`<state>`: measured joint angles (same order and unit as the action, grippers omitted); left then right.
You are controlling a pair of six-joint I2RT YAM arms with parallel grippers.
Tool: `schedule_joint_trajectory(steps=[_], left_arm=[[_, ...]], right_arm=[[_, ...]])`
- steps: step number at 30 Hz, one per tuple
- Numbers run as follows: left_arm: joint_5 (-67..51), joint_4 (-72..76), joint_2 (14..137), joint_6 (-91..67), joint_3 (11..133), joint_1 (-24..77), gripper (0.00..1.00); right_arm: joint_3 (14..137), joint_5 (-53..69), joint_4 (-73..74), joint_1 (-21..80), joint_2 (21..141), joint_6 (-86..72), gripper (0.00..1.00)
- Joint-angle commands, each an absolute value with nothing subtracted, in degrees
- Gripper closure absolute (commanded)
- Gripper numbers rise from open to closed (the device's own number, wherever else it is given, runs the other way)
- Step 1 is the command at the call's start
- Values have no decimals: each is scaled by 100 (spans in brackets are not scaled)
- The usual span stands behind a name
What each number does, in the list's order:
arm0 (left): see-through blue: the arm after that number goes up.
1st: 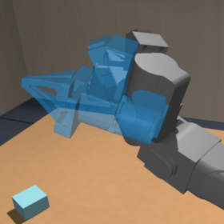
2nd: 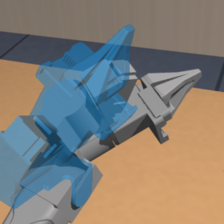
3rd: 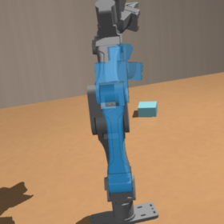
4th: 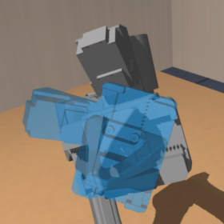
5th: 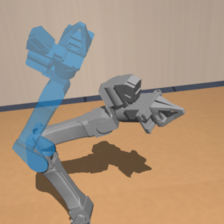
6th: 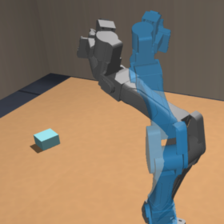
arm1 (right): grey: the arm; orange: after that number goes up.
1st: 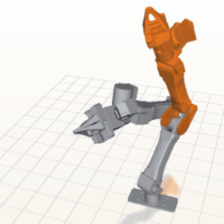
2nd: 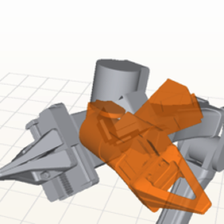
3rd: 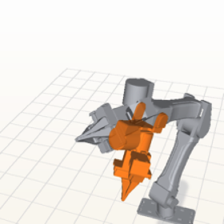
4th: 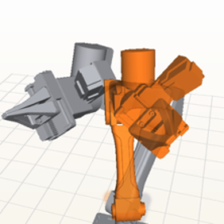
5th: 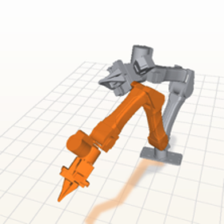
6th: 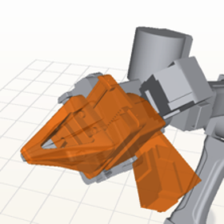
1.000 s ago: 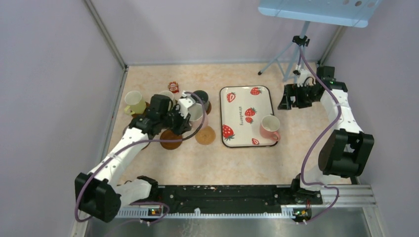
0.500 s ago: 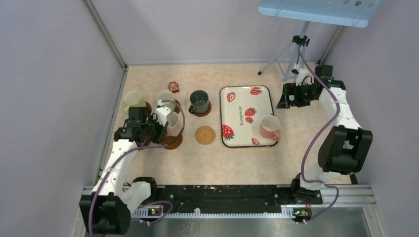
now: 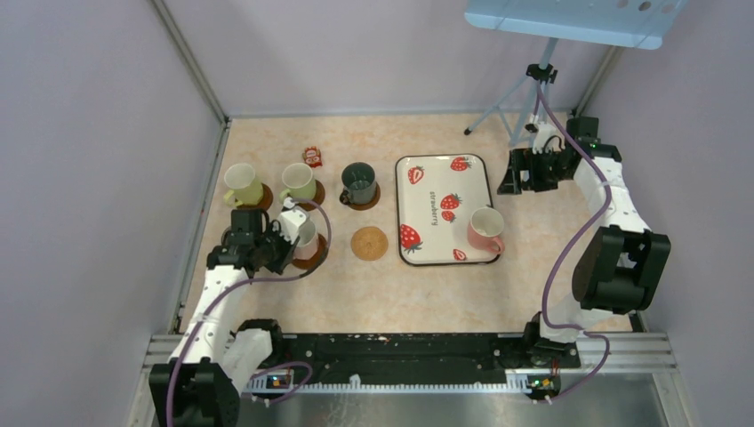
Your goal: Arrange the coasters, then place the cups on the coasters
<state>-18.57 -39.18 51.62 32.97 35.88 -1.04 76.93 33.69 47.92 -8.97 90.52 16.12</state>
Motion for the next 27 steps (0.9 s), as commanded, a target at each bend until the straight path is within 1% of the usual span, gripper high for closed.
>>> schedule_joint_trajectory(steps=[1, 14, 17, 18, 19, 20, 21, 24, 26, 27], left_arm=[[-1951, -3245, 5093, 3353, 3568, -139, 100], [-2038, -2867, 5360, 3228, 3399, -140, 100], [-2072, -2927, 5467, 3253, 3444, -138, 97], [-2040, -2935, 5493, 3258, 3453, -141, 95], [-2012, -2951, 5513, 3267, 3450, -141, 89], [-1986, -2973, 5523, 3285, 3447, -141, 81], [-1957, -2997, 5528, 3291, 3446, -147, 76], [-1894, -3129, 5485, 3382, 3435, -142, 71], [-1877, -3226, 5399, 3454, 3444, -147, 65], [-1868, -3278, 5347, 3493, 3450, -141, 64]], right_arm=[[7822, 3467, 4630, -827, 8975, 1512, 13], [7857, 3398, 4655, -783, 9009, 1526, 13], [7857, 3384, 4679, -784, 9009, 1555, 13], [7851, 3390, 4690, -783, 9009, 1556, 13], [7849, 3392, 4693, -783, 9009, 1562, 13], [7841, 3393, 4693, -782, 9000, 1564, 13], [7833, 3393, 4693, -787, 9001, 1564, 13], [7815, 3384, 4693, -782, 9000, 1564, 13], [7807, 3384, 4689, -787, 8991, 1573, 13], [7805, 3384, 4685, -783, 8991, 1573, 13]])
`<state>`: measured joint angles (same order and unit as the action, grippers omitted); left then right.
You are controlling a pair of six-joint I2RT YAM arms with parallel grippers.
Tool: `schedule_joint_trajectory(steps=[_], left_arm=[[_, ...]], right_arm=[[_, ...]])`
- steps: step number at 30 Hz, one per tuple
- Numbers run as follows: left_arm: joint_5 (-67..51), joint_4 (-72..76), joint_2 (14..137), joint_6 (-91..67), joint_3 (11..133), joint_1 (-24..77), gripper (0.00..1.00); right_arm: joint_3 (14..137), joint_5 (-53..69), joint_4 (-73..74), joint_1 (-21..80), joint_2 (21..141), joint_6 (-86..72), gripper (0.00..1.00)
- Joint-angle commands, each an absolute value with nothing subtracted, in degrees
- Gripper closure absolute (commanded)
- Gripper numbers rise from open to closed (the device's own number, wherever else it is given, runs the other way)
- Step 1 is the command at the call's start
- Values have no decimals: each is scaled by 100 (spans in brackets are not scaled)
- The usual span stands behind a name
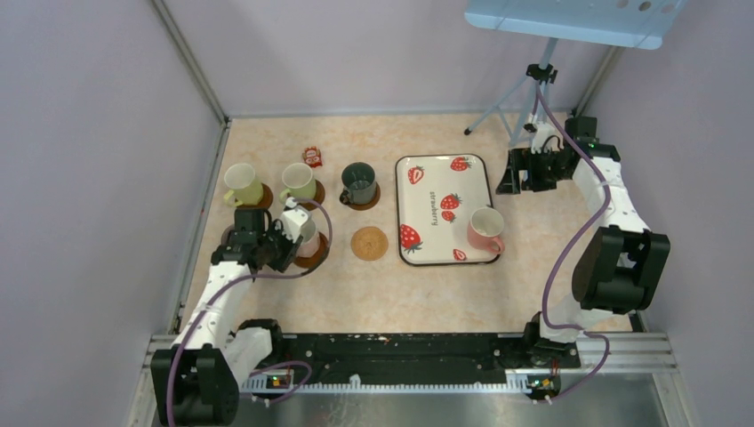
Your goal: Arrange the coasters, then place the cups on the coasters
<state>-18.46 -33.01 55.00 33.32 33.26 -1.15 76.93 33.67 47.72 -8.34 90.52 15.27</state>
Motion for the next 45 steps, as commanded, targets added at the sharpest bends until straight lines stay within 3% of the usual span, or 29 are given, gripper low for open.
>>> schedule_joint_trajectory(steps=[1, 6, 13, 23, 45], left_arm=[[-1864, -3350, 5296, 3533, 3458, -141, 62], [-1829, -3709, 5105, 3648, 3522, -141, 48], [-1916, -3981, 5062, 3682, 3675, -141, 44], [-2052, -3978, 5364, 3480, 3823, -141, 62], [-2249, -4198, 5439, 3434, 3966, -141, 74]], right_arm=[[7805, 3388, 4676, -788, 8996, 1573, 13], [7774, 3433, 4619, -783, 9021, 1556, 13], [7771, 3493, 4559, -782, 9078, 1556, 13], [7774, 3472, 4614, -782, 9040, 1625, 13], [7743, 3509, 4533, -782, 9062, 1521, 13]])
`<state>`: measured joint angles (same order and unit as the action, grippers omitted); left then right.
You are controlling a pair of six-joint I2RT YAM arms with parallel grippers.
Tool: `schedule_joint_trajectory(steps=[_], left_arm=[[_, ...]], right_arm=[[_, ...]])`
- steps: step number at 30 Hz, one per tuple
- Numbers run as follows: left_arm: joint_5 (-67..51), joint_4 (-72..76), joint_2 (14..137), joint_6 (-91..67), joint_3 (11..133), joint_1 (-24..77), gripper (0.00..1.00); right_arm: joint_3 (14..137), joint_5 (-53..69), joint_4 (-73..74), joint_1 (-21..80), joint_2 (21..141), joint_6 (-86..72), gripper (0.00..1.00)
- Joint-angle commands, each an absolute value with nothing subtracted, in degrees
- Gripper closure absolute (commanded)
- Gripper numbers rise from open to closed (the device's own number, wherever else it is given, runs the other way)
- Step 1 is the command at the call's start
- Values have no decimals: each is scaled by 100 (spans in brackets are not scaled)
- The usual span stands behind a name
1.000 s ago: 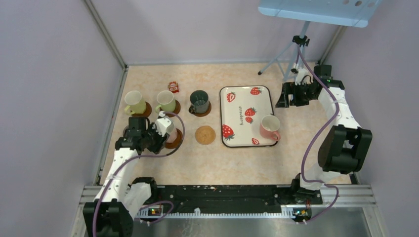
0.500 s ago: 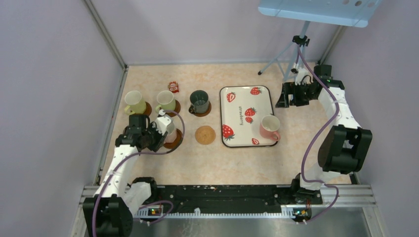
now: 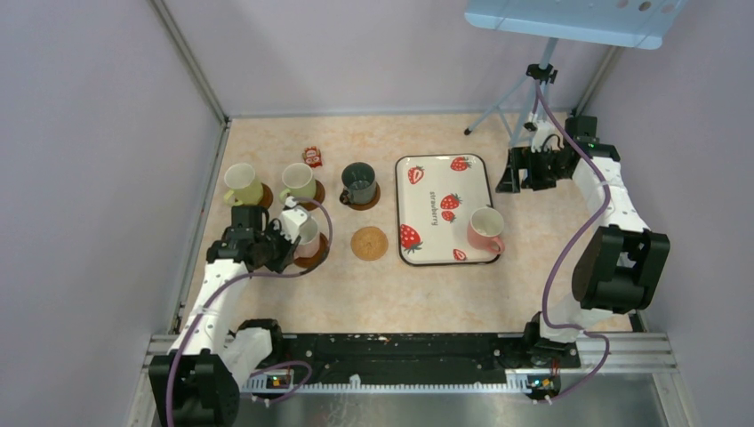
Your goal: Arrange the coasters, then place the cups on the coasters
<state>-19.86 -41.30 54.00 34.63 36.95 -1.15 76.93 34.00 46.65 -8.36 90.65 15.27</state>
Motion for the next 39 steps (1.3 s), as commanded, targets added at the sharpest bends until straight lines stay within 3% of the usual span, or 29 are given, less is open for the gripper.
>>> schedule_joint_trajectory(steps=[1, 7, 13, 18, 22, 29, 34, 39], left_arm=[[-2293, -4223, 5440, 3456, 3987, -141, 75], [-2355, -4278, 5526, 3517, 4014, -141, 76], [-2236, -4351, 5565, 3574, 3968, -141, 66], [-2200, -4532, 5411, 3705, 3958, -141, 51], [-2066, -4606, 5314, 3754, 4013, -141, 30], [-1942, -5148, 5595, 3776, 5077, -141, 2], [-1657, -5411, 6446, 3491, 6532, -145, 1], [-2205, -4951, 7106, 2969, 7787, -26, 1]], right_arm=[[7737, 3507, 4534, -782, 9060, 1527, 13], [7709, 3507, 4522, -782, 9043, 1521, 13], [7743, 3481, 4518, -782, 9053, 1538, 13], [7754, 3487, 4513, -782, 9078, 1538, 13], [7761, 3506, 4500, -782, 9100, 1530, 13], [7810, 3544, 4476, -775, 9114, 1512, 13], [7945, 3551, 4536, -747, 9161, 1524, 13], [8120, 3335, 4867, -754, 9164, 1844, 13]])
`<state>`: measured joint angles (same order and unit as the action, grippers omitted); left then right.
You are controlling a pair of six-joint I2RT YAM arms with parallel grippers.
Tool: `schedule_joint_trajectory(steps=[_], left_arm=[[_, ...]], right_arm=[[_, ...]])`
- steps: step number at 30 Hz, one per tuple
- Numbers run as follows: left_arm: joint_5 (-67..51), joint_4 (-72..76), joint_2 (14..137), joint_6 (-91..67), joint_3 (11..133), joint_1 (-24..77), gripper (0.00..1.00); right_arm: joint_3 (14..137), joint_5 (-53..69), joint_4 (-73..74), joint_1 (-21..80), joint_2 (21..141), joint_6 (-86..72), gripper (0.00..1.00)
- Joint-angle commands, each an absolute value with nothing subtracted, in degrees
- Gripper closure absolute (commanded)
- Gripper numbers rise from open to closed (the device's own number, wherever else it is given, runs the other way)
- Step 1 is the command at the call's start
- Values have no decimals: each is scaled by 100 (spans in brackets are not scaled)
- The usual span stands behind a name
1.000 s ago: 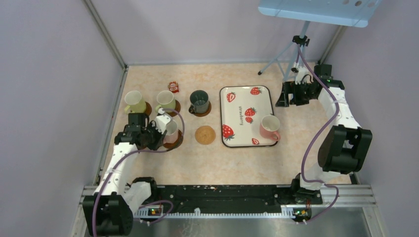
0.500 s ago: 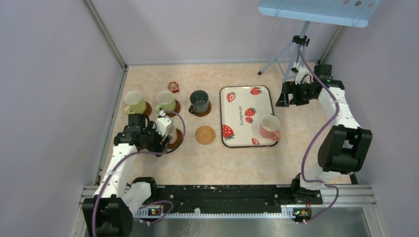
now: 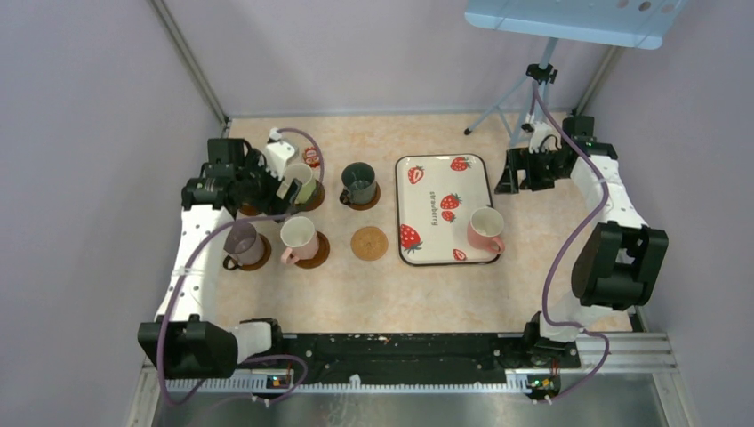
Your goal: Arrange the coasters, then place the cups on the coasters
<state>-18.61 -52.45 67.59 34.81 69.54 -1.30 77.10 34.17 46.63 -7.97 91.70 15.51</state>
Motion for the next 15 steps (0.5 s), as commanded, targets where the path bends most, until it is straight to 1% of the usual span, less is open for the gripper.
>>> schedule_joint_trajectory(steps=[1, 4, 8, 12, 15], left_arm=[[-2199, -4929, 7256, 2838, 8042, 221, 1], [-2064, -4737, 7631, 2500, 8542, 915, 1], [-1891, -4382, 7925, 2301, 8619, 1759, 1], [-2179, -3992, 8150, 1903, 8583, 2019, 1], [-2229, -3653, 8248, 1699, 8460, 2141, 1]], right_arm=[[8148, 3270, 5001, -774, 9140, 1984, 13], [8079, 3181, 5336, -975, 9020, 2432, 15], [7755, 2834, 5585, -1159, 8898, 3111, 22], [7190, 2572, 5380, -1160, 8741, 3514, 29], [6686, 2558, 5215, -1152, 8539, 3755, 33]])
